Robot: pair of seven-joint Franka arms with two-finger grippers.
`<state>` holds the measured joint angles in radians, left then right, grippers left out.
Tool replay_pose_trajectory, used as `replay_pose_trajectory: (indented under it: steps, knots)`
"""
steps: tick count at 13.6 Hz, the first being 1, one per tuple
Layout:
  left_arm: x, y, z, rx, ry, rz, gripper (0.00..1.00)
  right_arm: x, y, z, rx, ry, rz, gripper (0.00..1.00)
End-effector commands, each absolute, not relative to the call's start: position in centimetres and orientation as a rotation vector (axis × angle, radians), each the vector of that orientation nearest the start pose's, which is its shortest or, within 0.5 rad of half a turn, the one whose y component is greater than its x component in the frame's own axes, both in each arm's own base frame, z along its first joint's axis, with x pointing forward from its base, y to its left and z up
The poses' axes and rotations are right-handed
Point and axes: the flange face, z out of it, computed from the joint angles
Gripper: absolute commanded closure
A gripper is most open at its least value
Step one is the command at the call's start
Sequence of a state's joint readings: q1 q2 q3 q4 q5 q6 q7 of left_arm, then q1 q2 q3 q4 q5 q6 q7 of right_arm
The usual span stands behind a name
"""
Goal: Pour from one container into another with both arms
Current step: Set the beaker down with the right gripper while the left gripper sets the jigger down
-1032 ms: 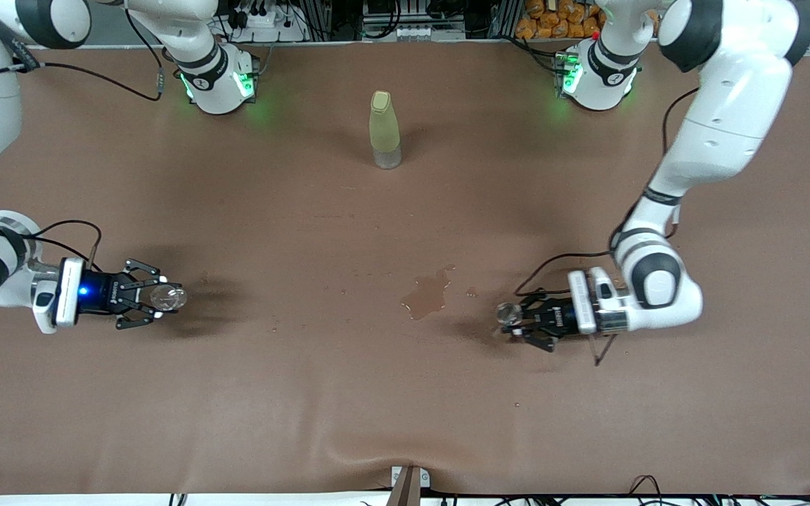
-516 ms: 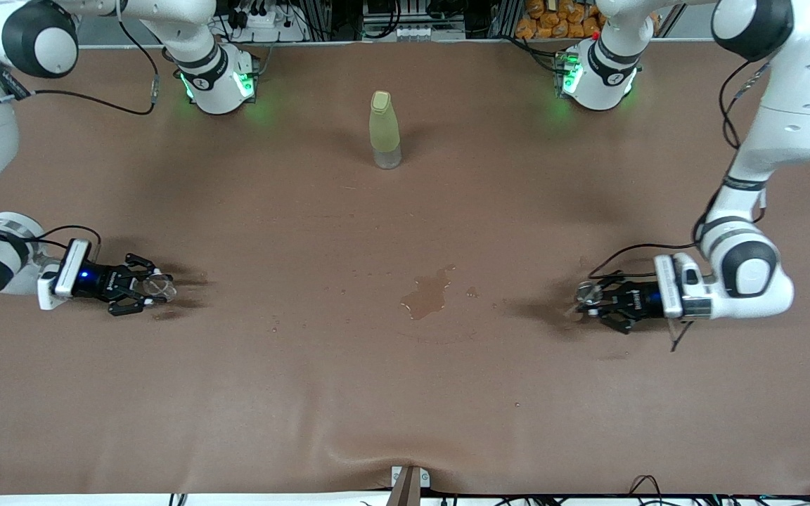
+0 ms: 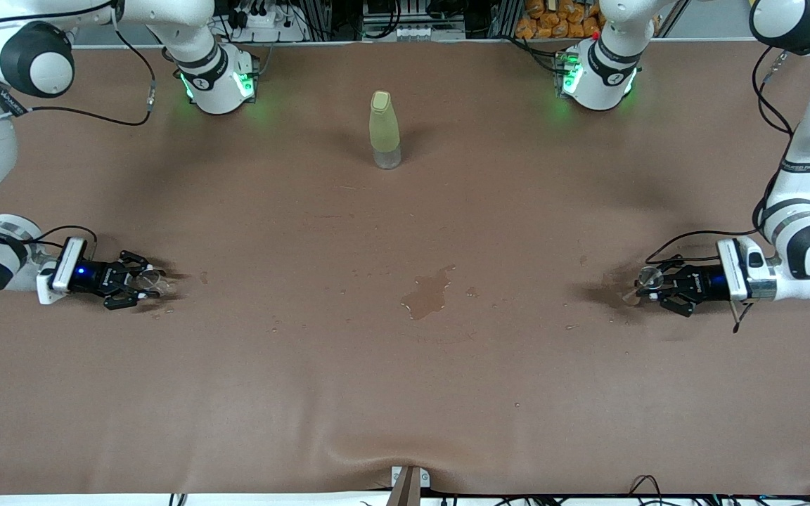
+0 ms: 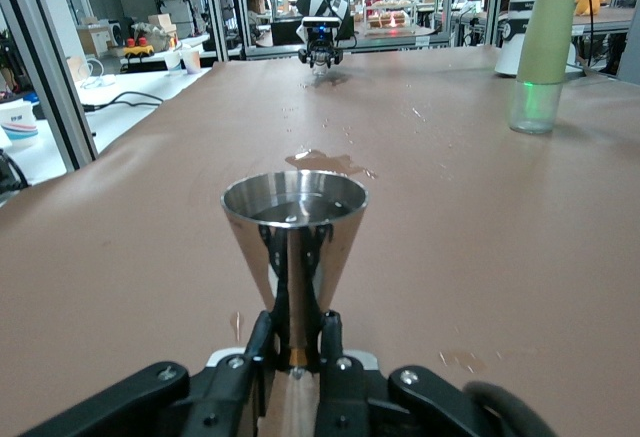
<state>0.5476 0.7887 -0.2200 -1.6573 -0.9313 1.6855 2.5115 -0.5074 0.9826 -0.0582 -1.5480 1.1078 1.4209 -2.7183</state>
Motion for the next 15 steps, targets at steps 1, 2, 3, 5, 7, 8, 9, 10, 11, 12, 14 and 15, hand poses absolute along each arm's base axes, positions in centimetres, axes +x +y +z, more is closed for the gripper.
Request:
replay_pose_trajectory:
  steps: [1, 2, 3, 5, 7, 8, 9, 10, 11, 12, 14, 15]
  knots:
    - [59.6, 14.0, 14.4, 1.365, -1.532, 1.061, 1.0, 55.6, -22.9, 7.1, -1.286, -1.417, -1.244, 0.75]
    - [59.2, 14.0, 13.5, 1.361, -1.52, 1.061, 1.0, 55.4, -22.7, 6.5, -1.285, -1.408, -1.234, 0.71]
    - [59.1, 14.0, 13.2, 1.362, -1.515, 1.059, 1.0, 55.2, -22.6, 6.1, -1.287, -1.403, -1.23, 0.7]
    - [59.1, 14.1, 13.2, 1.364, -1.515, 1.059, 1.0, 55.2, -22.6, 5.9, -1.287, -1.4, -1.228, 0.57]
    - [59.1, 14.1, 13.0, 1.365, -1.511, 1.057, 0.93, 55.0, -22.6, 5.8, -1.291, -1.389, -1.223, 0.35]
    - [59.1, 14.1, 13.0, 1.365, -1.511, 1.057, 0.83, 54.9, -22.8, 5.9, -1.293, -1.389, -1.226, 0.3]
    - [59.1, 14.0, 13.0, 1.364, -1.511, 1.056, 0.75, 54.9, -23.1, 6.0, -1.294, -1.387, -1.23, 0.22]
    - [59.0, 13.9, 12.7, 1.364, -1.506, 1.055, 0.68, 54.8, -23.1, 6.2, -1.28, -1.378, -1.232, 0.15]
    - [58.8, 13.9, 12.2, 1.364, -1.496, 1.053, 0.62, 55.0, -23.2, 6.7, -1.278, -1.378, -1.232, 0.14]
    - [58.7, 13.8, 11.8, 1.362, -1.489, 1.051, 0.59, 55.4, -23.3, 7.6, -1.283, -1.383, -1.228, 0.1]
    - [58.6, 13.8, 11.5, 1.362, -1.485, 1.05, 0.53, 56.3, -24.1, 9.6, -1.305, -1.374, -1.185, 0.06]
    - [58.7, 13.8, 11.5, 1.362, -1.486, 1.051, 0.48, 57.0, -25.0, 10.9, -1.326, -1.397, -1.137, 0.05]
